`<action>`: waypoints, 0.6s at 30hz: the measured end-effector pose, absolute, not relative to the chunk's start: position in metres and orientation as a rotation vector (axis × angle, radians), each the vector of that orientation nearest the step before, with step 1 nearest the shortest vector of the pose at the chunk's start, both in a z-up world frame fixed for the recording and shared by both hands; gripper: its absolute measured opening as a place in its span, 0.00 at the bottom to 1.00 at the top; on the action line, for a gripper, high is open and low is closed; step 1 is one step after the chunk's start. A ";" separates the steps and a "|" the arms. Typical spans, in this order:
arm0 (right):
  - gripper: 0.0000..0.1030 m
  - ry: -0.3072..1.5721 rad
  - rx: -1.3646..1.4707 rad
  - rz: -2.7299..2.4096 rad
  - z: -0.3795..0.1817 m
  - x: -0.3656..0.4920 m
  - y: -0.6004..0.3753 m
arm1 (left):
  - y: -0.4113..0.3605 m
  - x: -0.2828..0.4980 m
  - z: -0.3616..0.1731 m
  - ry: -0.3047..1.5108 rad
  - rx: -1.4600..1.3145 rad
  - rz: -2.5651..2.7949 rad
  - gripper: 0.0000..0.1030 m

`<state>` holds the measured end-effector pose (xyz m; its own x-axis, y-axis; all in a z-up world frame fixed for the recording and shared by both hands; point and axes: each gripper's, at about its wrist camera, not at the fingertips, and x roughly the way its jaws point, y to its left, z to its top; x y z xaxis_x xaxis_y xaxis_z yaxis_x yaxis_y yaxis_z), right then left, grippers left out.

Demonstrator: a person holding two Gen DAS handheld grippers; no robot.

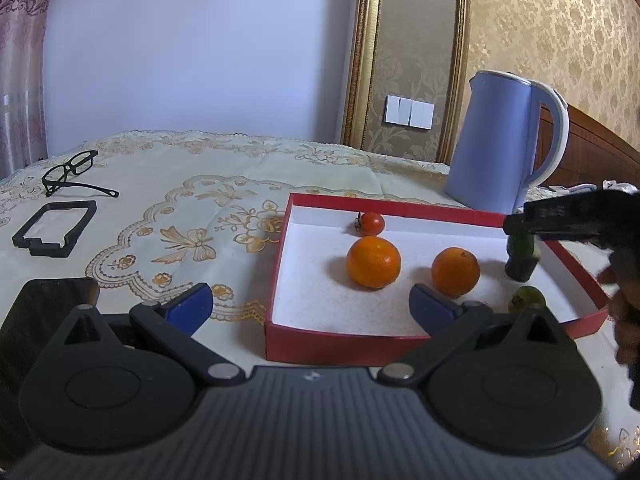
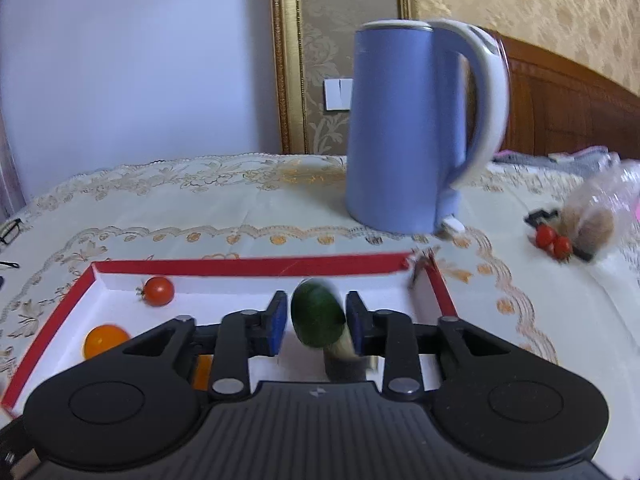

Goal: Organize fruits
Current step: 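Lower the avocado into the tray and open the right gripper, then move the left gripper to the dark log piece beside the tray and close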

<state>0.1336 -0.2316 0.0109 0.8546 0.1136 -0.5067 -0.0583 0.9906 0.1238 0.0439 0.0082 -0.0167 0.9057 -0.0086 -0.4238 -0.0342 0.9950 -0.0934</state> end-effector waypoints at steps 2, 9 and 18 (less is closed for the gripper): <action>0.70 0.492 0.092 0.098 0.014 0.120 -0.233 | 0.008 0.044 -0.017 0.438 -0.096 0.015 1.00; 0.77 0.398 0.147 0.044 0.016 0.059 -0.248 | 0.005 0.042 -0.016 0.429 -0.080 0.013 1.00; 0.82 0.391 0.207 -0.015 -0.012 -0.004 -0.277 | -0.013 0.032 -0.013 0.368 0.014 -0.036 1.00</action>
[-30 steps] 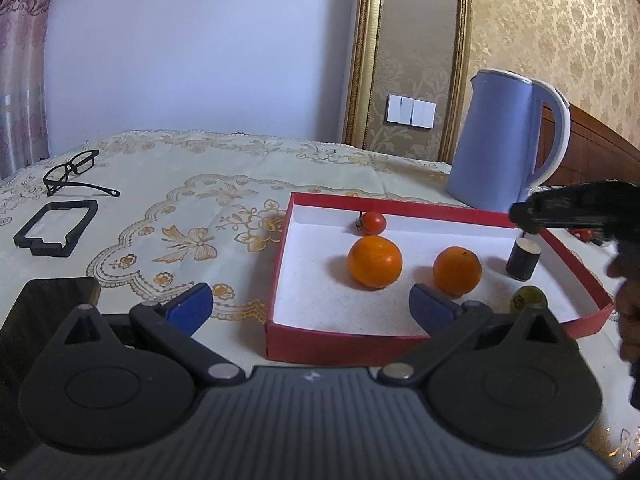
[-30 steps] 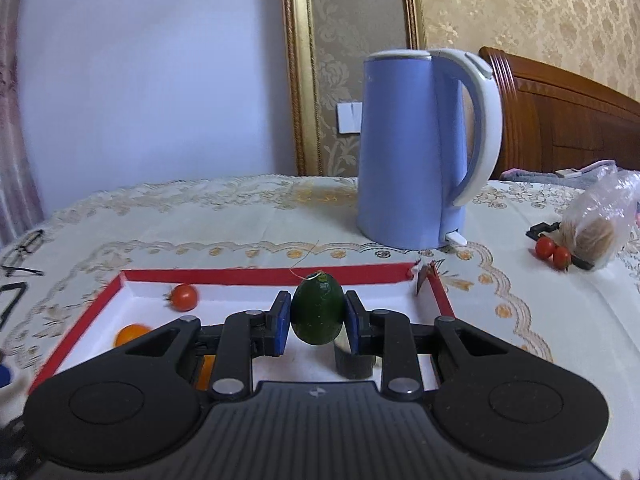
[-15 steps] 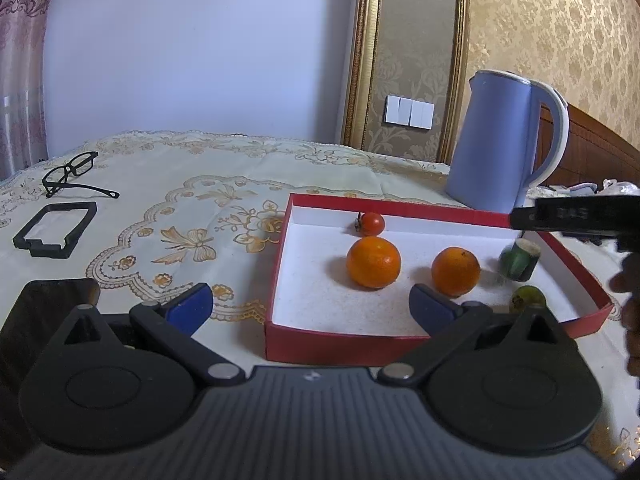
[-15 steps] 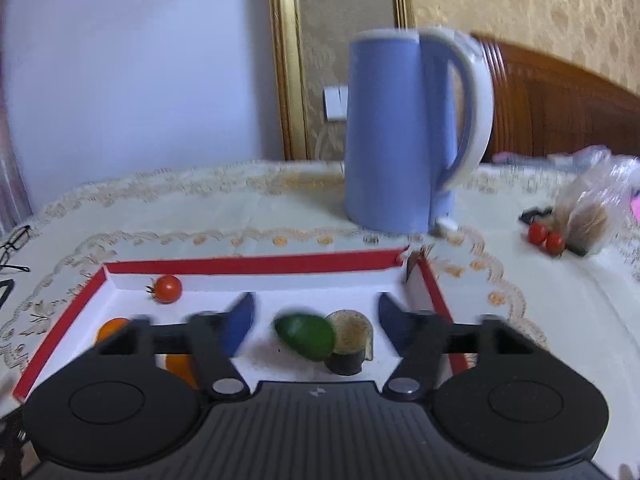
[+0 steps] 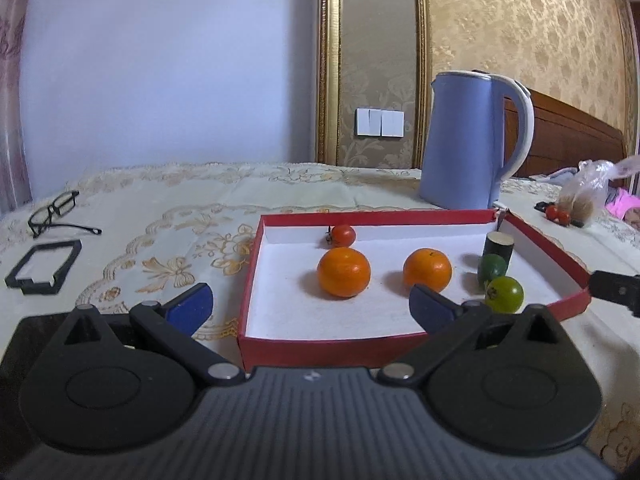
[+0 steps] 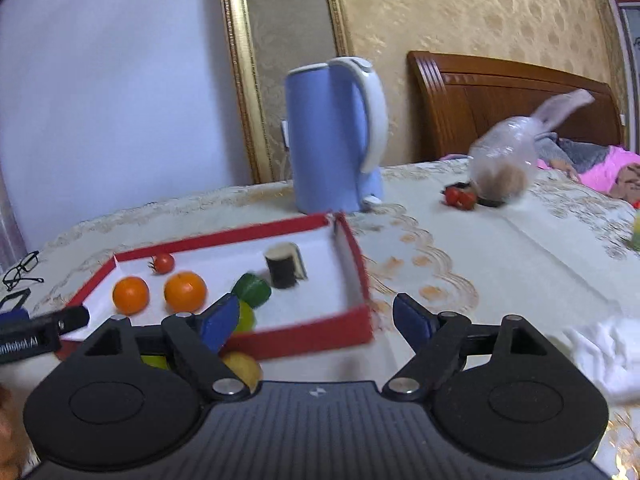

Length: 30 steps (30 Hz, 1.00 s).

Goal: Organize fruits
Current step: 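Move the left gripper to the dark log piece beside the tray and close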

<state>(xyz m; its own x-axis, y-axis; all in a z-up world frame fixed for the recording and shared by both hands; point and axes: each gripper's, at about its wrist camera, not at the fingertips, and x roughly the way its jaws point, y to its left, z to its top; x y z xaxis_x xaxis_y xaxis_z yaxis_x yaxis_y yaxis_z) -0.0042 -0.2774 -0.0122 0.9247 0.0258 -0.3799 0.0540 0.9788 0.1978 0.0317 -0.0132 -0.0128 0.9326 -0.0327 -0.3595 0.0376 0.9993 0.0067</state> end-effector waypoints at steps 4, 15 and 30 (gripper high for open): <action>0.82 0.348 0.168 -0.080 -0.018 -0.012 -0.278 | -0.018 0.027 -0.013 0.429 0.010 -0.031 1.00; 1.00 0.297 0.055 -0.122 -0.018 -0.018 -0.262 | -0.050 0.007 -0.020 0.523 0.054 -0.132 1.00; 1.00 0.305 0.109 -0.127 -0.020 -0.018 -0.272 | -0.058 0.017 -0.029 0.576 0.092 -0.150 0.57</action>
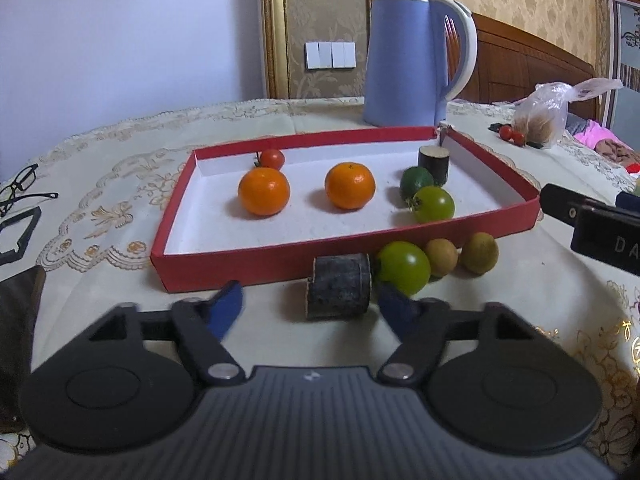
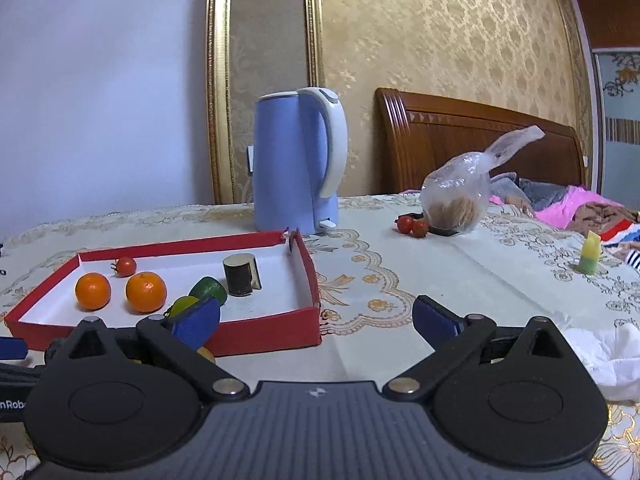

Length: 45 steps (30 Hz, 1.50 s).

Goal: Organize fruits
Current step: 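Move the left gripper to the dark log piece beside the tray and close, then grasp the yellow round fruit with the right gripper while the left holds the log piece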

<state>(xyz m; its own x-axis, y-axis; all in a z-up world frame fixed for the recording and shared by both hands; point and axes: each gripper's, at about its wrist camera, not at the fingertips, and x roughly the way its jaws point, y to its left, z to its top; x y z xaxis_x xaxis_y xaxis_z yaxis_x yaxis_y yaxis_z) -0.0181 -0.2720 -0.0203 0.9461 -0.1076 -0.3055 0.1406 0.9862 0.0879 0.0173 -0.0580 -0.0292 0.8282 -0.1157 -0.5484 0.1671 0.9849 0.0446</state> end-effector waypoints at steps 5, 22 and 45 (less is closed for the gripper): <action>1.00 0.312 0.095 -0.114 -0.021 -0.019 -0.270 | -0.057 0.022 -0.031 0.597 0.056 -0.202 0.34; 0.94 0.415 -0.039 0.025 -0.024 -0.007 -0.247 | -0.040 0.011 -0.026 0.526 0.009 -0.097 0.29; 0.58 0.566 -0.150 0.252 -0.028 0.025 -0.226 | -0.040 0.008 -0.026 0.497 0.012 -0.100 0.29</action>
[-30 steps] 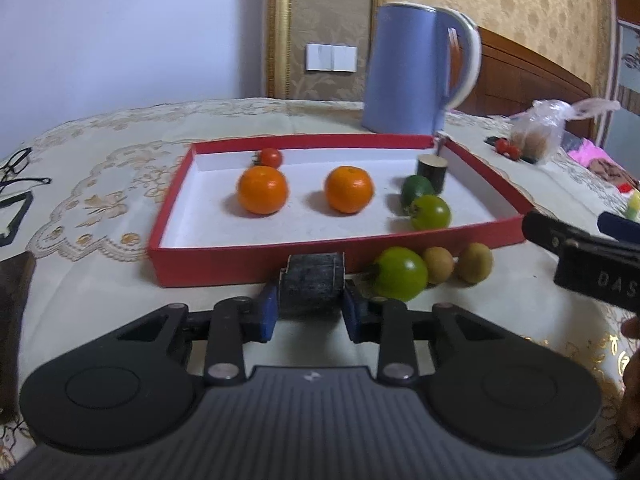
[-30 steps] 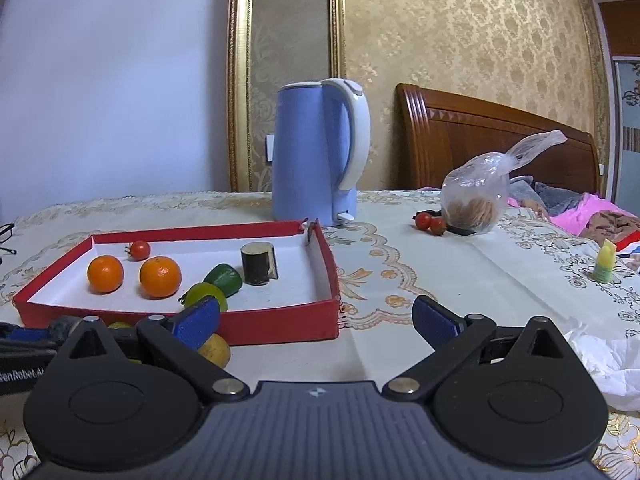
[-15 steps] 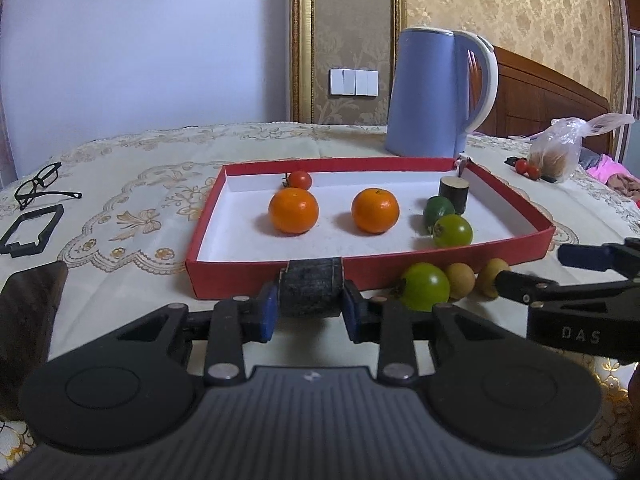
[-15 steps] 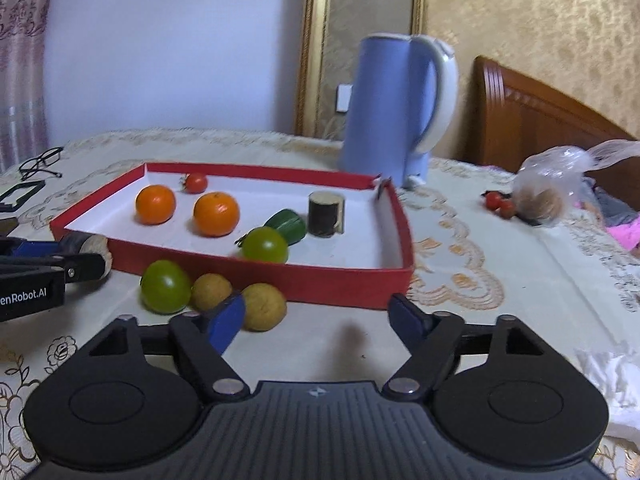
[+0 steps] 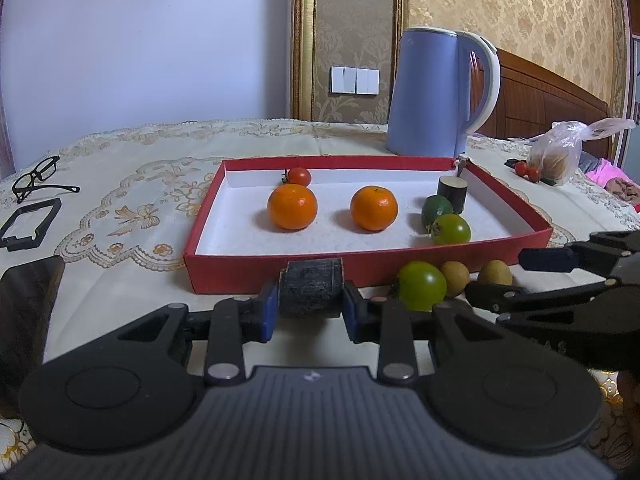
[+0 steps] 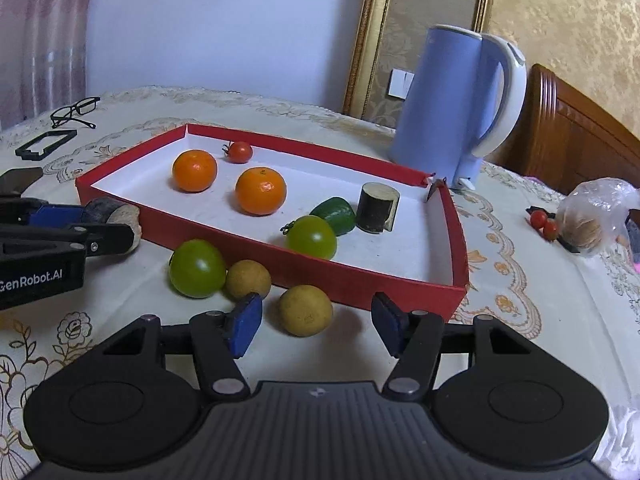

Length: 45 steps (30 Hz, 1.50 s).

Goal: Organize fruits
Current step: 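Grasp the yellow round fruit with the right gripper while the left holds the log piece, then carry the log piece into the tray and open the left gripper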

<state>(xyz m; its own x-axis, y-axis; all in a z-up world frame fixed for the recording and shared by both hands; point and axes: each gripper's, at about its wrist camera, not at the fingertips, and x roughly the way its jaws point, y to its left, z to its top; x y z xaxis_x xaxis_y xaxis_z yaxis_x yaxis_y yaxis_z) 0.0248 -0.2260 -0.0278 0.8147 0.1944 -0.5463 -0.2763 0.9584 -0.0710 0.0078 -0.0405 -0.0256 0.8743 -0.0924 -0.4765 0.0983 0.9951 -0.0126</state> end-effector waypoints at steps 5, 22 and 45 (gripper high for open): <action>0.29 0.600 -0.063 0.301 -0.030 0.030 -0.238 | -0.041 0.007 -0.026 0.496 0.012 -0.097 0.29; 0.29 0.535 -0.025 0.229 -0.030 -0.003 -0.242 | -0.042 0.005 -0.026 0.487 0.014 -0.096 0.29; 0.29 0.520 0.063 0.255 -0.033 -0.004 -0.253 | -0.079 0.042 0.012 0.458 0.103 -0.126 0.29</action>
